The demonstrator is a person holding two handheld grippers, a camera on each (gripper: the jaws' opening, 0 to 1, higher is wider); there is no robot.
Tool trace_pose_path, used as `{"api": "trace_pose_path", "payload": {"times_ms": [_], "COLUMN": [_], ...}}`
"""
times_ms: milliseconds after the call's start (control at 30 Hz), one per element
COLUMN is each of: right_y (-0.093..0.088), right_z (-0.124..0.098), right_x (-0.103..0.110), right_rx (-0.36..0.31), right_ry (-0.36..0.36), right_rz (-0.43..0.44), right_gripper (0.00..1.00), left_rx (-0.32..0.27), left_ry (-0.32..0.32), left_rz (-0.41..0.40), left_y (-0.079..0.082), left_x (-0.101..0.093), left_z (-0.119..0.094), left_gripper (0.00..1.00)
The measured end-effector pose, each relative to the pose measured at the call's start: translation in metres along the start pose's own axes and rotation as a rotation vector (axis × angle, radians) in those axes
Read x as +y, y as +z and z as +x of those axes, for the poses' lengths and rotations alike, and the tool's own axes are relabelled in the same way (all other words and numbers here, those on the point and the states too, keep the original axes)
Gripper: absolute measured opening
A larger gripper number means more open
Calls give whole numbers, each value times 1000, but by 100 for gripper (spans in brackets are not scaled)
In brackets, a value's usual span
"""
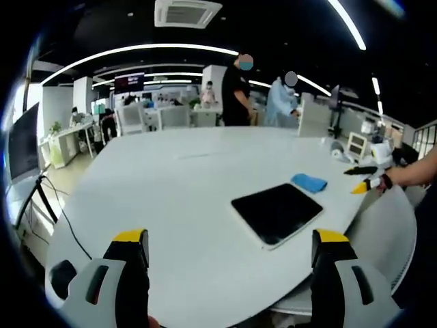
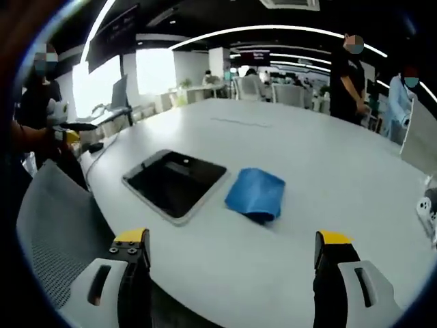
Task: Wipe the mirror surface with the cleaning cloth until all visible marks leave the cleaned area.
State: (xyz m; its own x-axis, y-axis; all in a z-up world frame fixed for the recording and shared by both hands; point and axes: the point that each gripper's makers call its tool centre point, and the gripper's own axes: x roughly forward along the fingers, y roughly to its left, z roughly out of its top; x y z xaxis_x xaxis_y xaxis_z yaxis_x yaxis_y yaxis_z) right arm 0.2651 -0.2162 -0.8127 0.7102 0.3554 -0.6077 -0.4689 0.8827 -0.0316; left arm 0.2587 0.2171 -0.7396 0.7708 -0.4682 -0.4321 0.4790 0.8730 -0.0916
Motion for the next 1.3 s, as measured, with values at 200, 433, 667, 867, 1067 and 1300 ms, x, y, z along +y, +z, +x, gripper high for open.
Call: {"api": "trace_pose_path", "payload": {"times_ms": [200,433,667,867,1067,1300], "right_y": [-11,-8,-3,4,19,37], "right_z": [1,-9,-10,-3,-2,2], "right_x": [-6,-32,-28,-6,-7,-12], "right_rx": [63,18,-19,-39,-54,-30], "right_ry": [-45,-150,-128,-2,36,71], "right_rz": [-53,56,88,128,113,131], "right_gripper": [100,100,100,100,100,100], "left_rx": [-2,-4,6,-19,-2,33], "left_ry": [-17,-29,-10,32,13,8], "left_rz": [2,9,10,-39,-80,10], "left_y": [12,17,6,5,-4,-2], "left_x": [10,16,15,11,-10,-9], "left_z": [-5,-3,-7,-2,8,18], "left_gripper": [100,100,100,100,100,100]}}
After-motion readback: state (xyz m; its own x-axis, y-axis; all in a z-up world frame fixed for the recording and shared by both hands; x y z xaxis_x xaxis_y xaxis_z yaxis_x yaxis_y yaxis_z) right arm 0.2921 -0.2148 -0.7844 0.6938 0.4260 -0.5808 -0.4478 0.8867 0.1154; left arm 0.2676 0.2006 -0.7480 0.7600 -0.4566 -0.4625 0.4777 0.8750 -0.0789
